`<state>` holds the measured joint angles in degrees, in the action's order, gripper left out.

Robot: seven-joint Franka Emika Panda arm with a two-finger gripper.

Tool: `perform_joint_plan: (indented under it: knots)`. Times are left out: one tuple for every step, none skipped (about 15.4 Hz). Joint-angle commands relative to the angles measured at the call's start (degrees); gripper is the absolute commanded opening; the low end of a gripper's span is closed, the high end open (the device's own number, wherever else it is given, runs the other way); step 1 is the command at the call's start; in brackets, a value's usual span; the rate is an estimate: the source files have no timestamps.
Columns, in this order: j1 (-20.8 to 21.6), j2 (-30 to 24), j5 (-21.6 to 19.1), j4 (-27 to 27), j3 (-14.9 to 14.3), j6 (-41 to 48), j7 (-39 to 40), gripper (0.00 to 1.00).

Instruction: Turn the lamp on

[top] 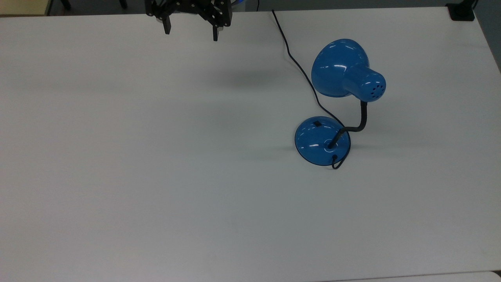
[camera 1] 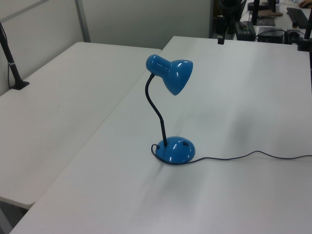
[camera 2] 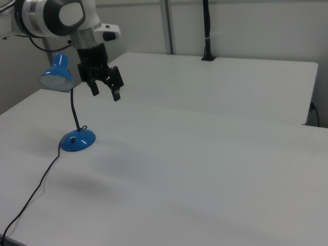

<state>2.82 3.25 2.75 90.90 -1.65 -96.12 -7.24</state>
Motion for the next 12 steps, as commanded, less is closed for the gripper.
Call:
perform_joint_plan:
  knots:
    - [0.17, -0.08, -1.26, -0.2, -0.19, -0.12, 1.09, 1.0]
    - [0.17, -0.17, -1.26, -0.11, -0.19, -0.04, 1.18, 1.0]
    - [0.17, -0.17, -1.26, -0.11, -0.19, -0.03, 1.35, 1.0]
    - [0.17, -0.17, -1.26, -0.11, -0.19, -0.03, 1.96, 1.0]
    - [0.17, -0.17, -1.17, -0.02, -0.19, 0.14, 3.53, 1.0]
    - [0.17, -0.26, -1.17, 0.42, -0.19, 0.14, 6.33, 1.0]
    - [0.17, -0.35, -1.17, 0.77, -0.19, 0.4, 10.02, 1.0]
    - [0.17, -0.26, -1.17, 0.86, -0.19, 1.62, 13.88, 1.0]
    - [0.26, -0.26, -1.0, 0.86, -0.19, 3.2, 17.4, 1.0]
    - [0.26, -0.26, -1.0, 0.86, -0.02, 4.78, 20.74, 1.0]
    - [0.26, -0.26, -0.82, 0.86, 0.24, 6.28, 23.82, 1.0]
    - [0.52, -0.17, -0.38, 0.86, 0.51, 7.42, 26.98, 1.0]
